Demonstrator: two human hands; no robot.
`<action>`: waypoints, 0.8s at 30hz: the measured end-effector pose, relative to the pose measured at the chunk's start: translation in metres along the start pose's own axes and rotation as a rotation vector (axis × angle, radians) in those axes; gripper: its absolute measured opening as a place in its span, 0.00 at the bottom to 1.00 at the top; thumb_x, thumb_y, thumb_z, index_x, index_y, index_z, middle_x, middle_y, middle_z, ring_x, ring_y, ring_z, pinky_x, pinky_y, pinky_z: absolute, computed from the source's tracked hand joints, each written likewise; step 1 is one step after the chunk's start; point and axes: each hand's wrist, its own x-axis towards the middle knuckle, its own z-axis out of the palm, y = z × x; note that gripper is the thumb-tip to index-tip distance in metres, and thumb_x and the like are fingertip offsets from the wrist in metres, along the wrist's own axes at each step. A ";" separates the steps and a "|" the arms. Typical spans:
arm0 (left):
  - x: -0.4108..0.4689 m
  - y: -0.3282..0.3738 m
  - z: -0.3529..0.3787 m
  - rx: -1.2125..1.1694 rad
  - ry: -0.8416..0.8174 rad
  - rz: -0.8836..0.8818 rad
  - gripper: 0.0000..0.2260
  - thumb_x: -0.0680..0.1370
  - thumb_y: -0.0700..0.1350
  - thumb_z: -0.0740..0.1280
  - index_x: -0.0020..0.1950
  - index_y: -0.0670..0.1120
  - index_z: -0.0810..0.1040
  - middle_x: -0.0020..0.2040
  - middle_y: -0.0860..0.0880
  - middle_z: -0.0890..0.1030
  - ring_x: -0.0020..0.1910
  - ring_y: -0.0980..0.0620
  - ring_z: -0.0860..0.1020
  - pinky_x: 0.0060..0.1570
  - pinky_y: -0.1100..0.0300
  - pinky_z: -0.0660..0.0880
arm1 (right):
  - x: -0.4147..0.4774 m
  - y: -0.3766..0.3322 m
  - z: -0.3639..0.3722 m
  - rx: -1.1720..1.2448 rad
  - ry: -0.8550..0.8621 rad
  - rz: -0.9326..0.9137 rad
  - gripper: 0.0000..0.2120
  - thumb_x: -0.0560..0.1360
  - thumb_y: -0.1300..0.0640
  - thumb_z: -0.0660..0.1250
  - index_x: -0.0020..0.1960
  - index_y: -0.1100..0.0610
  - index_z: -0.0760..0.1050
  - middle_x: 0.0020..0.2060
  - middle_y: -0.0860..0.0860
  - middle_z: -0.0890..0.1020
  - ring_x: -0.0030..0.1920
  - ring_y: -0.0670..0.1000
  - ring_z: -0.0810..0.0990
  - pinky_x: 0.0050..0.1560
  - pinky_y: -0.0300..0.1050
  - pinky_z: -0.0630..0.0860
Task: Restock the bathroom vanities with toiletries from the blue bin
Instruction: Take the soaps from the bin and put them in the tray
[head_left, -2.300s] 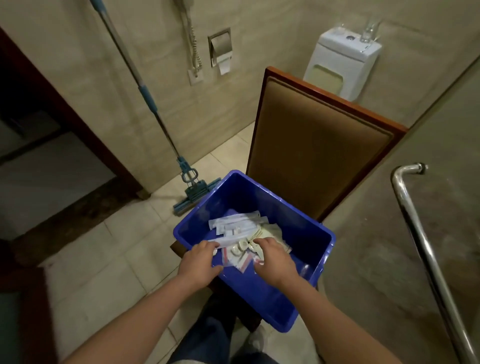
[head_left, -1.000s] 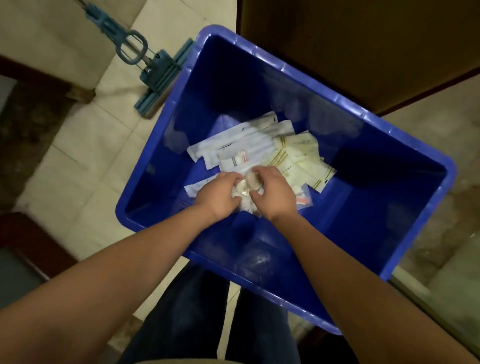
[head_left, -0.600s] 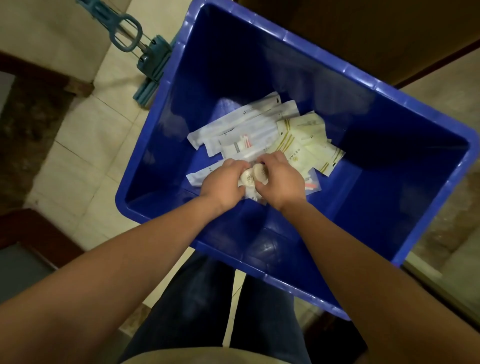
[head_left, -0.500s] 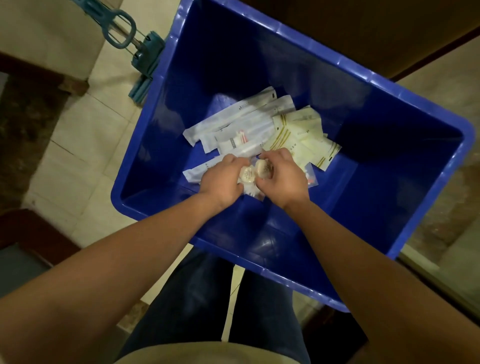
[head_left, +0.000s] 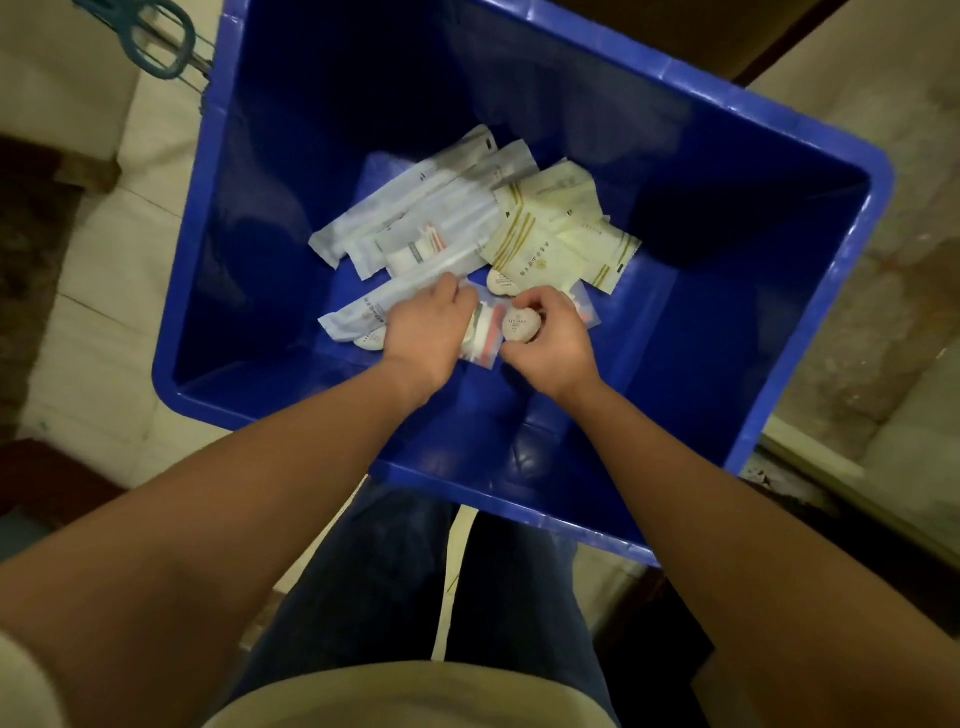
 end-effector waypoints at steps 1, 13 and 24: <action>0.000 -0.001 0.001 0.002 0.000 0.009 0.24 0.75 0.41 0.69 0.68 0.44 0.65 0.63 0.45 0.68 0.52 0.44 0.77 0.35 0.53 0.71 | -0.001 0.002 0.000 0.006 -0.008 0.009 0.20 0.65 0.64 0.72 0.52 0.49 0.71 0.53 0.49 0.76 0.50 0.49 0.77 0.40 0.35 0.74; -0.029 0.017 -0.017 -1.169 -0.088 -0.215 0.10 0.80 0.48 0.62 0.59 0.50 0.66 0.53 0.51 0.74 0.48 0.52 0.76 0.45 0.58 0.75 | -0.032 -0.012 -0.024 0.145 0.002 0.048 0.20 0.70 0.69 0.69 0.58 0.52 0.77 0.46 0.44 0.79 0.44 0.47 0.81 0.35 0.33 0.78; -0.108 0.072 -0.086 -1.493 0.100 -0.347 0.12 0.81 0.35 0.56 0.62 0.46 0.68 0.46 0.48 0.76 0.36 0.55 0.77 0.33 0.62 0.74 | -0.108 -0.058 -0.084 0.209 0.013 -0.122 0.21 0.67 0.74 0.70 0.52 0.52 0.78 0.47 0.49 0.81 0.46 0.51 0.81 0.40 0.39 0.79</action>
